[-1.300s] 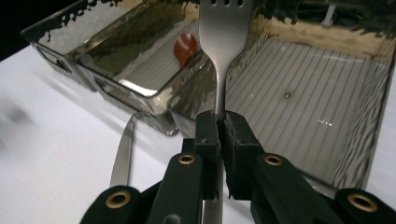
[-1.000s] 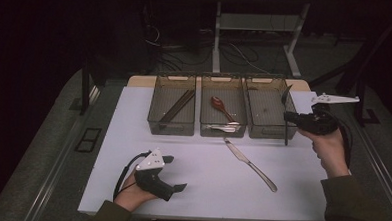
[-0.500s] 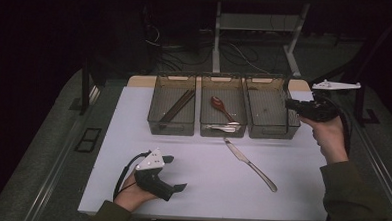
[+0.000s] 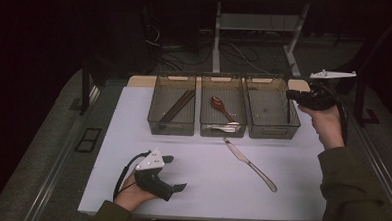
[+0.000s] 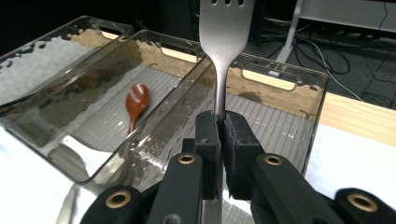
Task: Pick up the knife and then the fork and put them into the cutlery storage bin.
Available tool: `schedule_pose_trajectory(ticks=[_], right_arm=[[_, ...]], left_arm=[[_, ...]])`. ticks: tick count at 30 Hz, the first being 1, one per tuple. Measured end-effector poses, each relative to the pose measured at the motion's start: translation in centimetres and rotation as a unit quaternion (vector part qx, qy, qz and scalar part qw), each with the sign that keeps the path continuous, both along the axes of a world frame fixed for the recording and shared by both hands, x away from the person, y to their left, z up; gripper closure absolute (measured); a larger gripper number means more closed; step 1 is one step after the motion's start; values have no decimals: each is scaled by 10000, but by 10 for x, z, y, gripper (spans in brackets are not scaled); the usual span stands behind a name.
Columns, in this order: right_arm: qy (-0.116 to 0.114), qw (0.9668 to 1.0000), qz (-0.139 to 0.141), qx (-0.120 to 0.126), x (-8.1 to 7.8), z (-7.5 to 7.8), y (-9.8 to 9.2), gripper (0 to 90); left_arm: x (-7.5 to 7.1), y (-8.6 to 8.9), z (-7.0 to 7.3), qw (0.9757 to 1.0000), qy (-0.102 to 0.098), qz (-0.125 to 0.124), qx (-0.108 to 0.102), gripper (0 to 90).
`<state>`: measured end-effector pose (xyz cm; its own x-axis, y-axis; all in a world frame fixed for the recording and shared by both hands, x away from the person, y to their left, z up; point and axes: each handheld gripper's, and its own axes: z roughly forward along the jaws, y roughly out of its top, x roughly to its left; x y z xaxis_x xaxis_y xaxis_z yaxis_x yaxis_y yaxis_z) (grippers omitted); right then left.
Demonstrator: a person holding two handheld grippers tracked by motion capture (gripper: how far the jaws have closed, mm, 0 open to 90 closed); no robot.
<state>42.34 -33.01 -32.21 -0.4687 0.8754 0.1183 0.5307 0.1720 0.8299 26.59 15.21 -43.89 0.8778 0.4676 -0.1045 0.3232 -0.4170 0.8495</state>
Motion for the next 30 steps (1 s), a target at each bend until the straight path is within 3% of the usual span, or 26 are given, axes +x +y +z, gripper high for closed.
schedule_pose_trajectory(ticks=[17, 30], right_arm=[[239, 9992, -41, -318, 23, -23, -2, 841], [568, 9954, 55, -768, 31, -39, 1, 841]], left_arm=[[0, 0, 0, 10000, 3, -3, -5, 0], [0, 1, 0, 10000, 14, 0, -22, 0]])
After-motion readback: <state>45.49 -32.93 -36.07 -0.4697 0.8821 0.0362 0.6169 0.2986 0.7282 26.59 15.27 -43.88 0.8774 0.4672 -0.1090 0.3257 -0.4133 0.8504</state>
